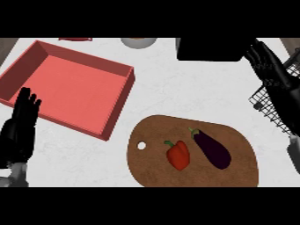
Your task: Pick the bell pepper from the cutting board and place it in the tiered basket
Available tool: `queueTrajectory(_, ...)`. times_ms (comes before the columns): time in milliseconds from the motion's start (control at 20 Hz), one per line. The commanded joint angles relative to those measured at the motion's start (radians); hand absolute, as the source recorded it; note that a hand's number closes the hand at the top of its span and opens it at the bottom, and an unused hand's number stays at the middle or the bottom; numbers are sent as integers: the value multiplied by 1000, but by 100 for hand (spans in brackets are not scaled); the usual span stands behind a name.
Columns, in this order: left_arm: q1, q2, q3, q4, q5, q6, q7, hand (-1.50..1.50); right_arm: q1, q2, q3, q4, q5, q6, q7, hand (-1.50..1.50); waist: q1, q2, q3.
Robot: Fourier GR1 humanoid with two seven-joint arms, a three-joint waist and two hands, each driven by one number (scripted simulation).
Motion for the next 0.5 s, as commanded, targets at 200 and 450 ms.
queueTrajectory(200, 78, 83, -59, 75, -37, -84, 67, 0, 227, 281, 125, 207, -345, 161, -4, 150, 35, 66, 37)
queueTrajectory(450, 134, 134, -70, 103, -7, -175, 119, 0, 396, 424, 133, 264, -330, 192, -280, -150, -15, 19, 27)
